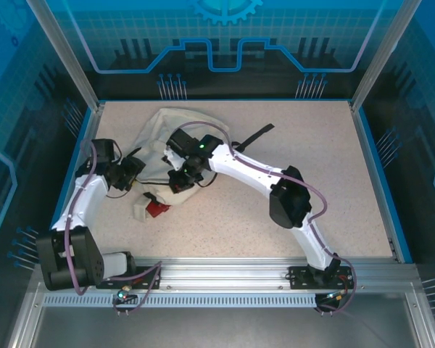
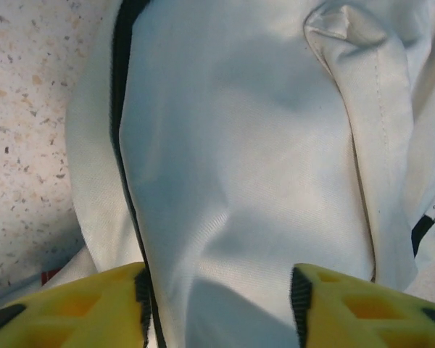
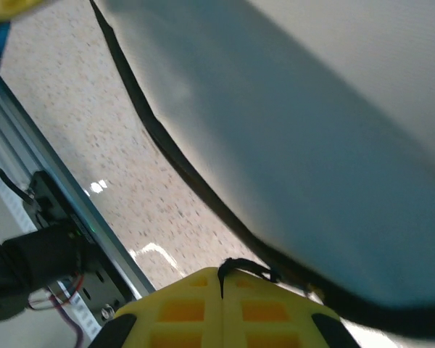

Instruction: Pack the student bag

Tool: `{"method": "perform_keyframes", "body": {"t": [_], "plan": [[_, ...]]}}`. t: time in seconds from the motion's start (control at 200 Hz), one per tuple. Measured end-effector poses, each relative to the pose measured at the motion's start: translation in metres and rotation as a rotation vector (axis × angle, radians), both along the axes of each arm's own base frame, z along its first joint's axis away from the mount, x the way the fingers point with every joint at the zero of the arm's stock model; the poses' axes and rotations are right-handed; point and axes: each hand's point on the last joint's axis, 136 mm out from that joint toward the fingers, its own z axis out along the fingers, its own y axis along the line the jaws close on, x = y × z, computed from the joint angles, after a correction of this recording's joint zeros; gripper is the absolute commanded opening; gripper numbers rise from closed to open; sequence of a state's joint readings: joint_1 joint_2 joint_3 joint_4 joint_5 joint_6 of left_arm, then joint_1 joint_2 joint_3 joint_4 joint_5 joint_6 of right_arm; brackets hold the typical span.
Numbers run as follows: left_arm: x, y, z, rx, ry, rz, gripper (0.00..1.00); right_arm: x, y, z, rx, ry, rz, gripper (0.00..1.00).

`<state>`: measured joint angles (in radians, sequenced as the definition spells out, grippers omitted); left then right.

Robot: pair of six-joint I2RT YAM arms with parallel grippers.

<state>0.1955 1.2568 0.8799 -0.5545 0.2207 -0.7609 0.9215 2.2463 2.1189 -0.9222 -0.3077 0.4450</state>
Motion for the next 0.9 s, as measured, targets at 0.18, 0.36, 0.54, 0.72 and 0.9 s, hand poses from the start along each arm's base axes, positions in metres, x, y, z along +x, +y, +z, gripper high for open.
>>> {"method": "perform_keyframes", "body": {"t": [0.18,0.36,0.54,0.72,0.9], "plan": [[-0.016,-0.017,0.023,-0.069,-0.051,-0.009,0.66,0.008,0.014,0.003,0.054,0.014,-0.007,0.0],[-0.03,-0.053,0.016,-0.199,-0.027,-0.044,0.67,0.008,0.018,0.007,0.078,0.013,-0.004,0.0],[-0.04,-0.067,-0.005,-0.273,0.04,-0.007,0.68,0.008,0.018,0.006,0.083,0.012,-0.006,0.0],[-0.035,-0.066,-0.014,-0.309,0.03,0.059,0.67,0.003,0.013,0.006,0.083,0.024,-0.006,0.0],[-0.023,-0.062,-0.019,-0.321,0.016,0.106,0.46,-0.003,0.006,0.007,0.078,0.029,-0.005,0.0]]}}
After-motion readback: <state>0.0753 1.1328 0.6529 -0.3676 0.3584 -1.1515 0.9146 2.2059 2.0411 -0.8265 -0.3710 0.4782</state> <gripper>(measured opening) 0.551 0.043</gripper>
